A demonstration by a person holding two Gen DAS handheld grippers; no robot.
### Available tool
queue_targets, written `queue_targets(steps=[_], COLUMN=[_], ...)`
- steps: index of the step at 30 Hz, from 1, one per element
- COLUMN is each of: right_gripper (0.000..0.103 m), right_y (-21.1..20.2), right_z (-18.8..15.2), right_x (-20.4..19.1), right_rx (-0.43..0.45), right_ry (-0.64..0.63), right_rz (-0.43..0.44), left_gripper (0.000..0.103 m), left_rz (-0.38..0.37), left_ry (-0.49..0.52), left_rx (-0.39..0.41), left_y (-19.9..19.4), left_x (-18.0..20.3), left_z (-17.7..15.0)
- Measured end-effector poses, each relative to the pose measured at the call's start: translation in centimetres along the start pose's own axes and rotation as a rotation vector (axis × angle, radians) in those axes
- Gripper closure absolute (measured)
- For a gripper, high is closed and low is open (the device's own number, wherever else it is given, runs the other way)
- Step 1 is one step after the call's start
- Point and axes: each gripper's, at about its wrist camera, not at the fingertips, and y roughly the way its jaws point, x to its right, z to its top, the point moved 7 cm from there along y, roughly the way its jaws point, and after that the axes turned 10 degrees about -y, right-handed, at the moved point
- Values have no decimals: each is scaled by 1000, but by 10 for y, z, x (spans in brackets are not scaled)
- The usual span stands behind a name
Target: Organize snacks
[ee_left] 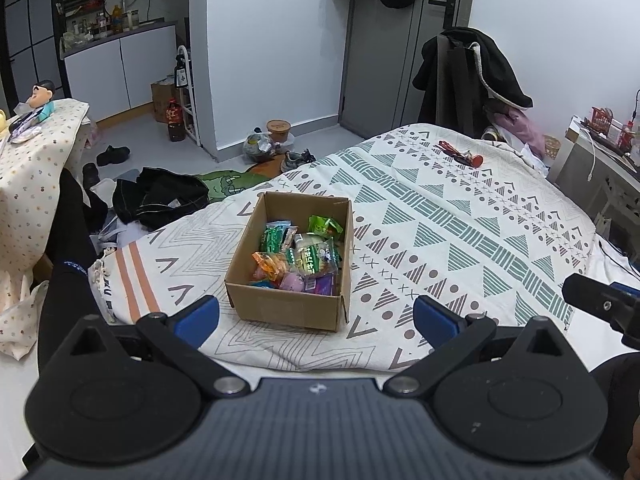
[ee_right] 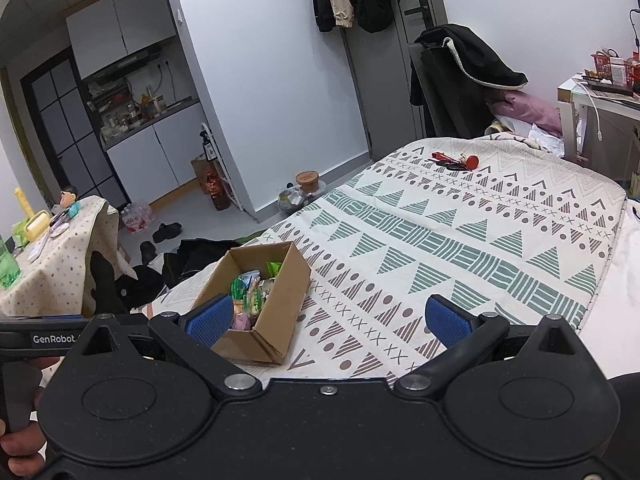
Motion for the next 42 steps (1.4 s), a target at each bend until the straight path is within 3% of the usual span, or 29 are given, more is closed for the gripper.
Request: queue_targets(steps=[27, 42], right_gripper=[0, 0], right_y=[5, 19], right_z=[-9, -19], right_x=[3, 15], right_rx=[-28, -61], right_ry=[-18, -24], right_rz=[-39, -115], left_gripper=[0, 0], left_rz=[-30, -32], left_ry=[4, 8], left_rx=[-25, -49], left_y=[13, 32], left_x=[6, 11], left_z=[-12, -19])
